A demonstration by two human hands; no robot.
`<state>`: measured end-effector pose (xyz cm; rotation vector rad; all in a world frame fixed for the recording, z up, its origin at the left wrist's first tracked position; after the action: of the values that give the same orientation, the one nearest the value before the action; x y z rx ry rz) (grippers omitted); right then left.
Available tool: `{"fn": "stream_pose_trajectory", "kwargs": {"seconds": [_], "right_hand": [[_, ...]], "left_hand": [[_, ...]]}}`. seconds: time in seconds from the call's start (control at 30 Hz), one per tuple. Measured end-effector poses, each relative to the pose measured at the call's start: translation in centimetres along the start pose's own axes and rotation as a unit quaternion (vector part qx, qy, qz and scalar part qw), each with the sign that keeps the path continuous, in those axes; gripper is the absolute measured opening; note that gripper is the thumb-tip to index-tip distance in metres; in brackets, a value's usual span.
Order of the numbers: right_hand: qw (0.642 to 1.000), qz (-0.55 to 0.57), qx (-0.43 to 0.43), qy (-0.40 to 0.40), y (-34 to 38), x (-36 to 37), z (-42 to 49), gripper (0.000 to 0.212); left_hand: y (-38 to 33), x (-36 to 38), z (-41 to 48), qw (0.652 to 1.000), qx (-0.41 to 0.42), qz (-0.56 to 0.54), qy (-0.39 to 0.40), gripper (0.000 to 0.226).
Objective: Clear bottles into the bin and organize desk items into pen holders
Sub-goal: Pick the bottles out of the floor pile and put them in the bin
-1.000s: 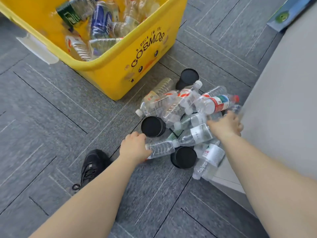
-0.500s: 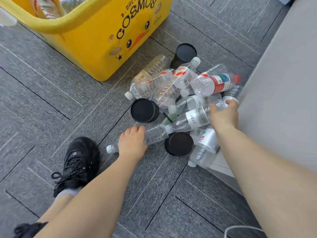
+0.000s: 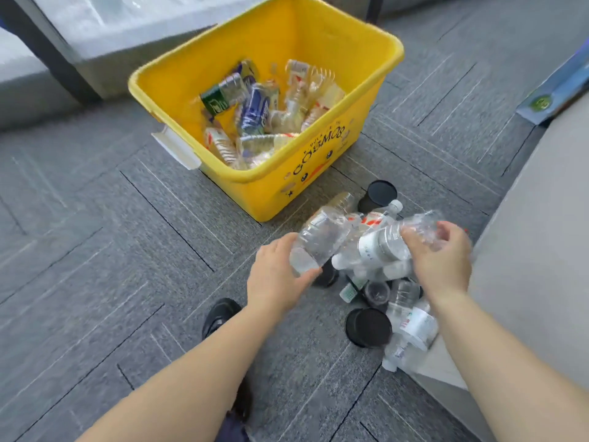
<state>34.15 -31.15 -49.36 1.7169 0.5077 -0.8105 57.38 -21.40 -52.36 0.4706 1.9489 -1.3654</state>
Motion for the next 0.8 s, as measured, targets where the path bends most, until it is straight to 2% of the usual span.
{"fn": "stream_pose_trajectory", "kwargs": {"seconds": [0.07,0.13,0.2,0.23,0.33,0.43,0.53,0.63,0.8], "right_hand": [[0.995,0.064,-0.063,-0.045,4.5,-1.6,-0.8,0.061],[0.981,0.153,-0.089,-0.077,9.5,-3.1,-0.7,0.058],[0.967,0.224,-0.105,-0.063,14.5,-3.8,0.5,0.053],[0.964,0.238,-0.111,-0.031,17.0,-3.9,1.2,0.056],[0.967,0.18,-0.131,0.124,22.1,-2.9,3.0,0.079],[0.965,0.114,-0.121,0.202,22.1,-1.7,2.8,0.084],[0.966,0.059,-0.105,0.229,17.8,0.2,1.9,0.077],[0.972,-0.003,-0.04,0.232,12.1,1.7,1.5,0.069],[0.972,-0.045,0.071,0.219,2.9,2.2,0.6,0.057]], "left_hand": [[-2.3,-4.4,0.7,0.995,0.035,-0.025,-0.085,0.074],[-5.1,-9.4,2.3,0.982,0.074,-0.049,-0.169,0.073],[-7.5,-14.0,5.0,0.968,0.098,-0.035,-0.23,0.072],[-8.7,-16.1,6.7,0.967,0.098,-0.011,-0.237,0.075],[-10.6,-20.3,11.2,0.981,0.032,0.059,-0.18,0.085],[-9.7,-20.0,11.7,0.99,-0.011,0.083,-0.115,0.081],[-7.4,-16.8,9.5,0.994,-0.006,0.101,-0.045,0.076],[-4.8,-13.0,7.8,0.995,-0.018,0.096,0.016,0.072],[-1.9,-6.0,5.9,0.993,-0.025,0.069,0.097,0.065]]}}
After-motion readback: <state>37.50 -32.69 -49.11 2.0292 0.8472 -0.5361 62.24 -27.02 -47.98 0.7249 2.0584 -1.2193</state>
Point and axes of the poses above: each hand's wrist, its own z-axis towards the middle knuckle, its own x-axis out of the palm, y = z × x, the point moved 2 cm from there along z, towards the middle knuckle, and after that the axes turned 7 degrees about -z, right-handed, at the moved point
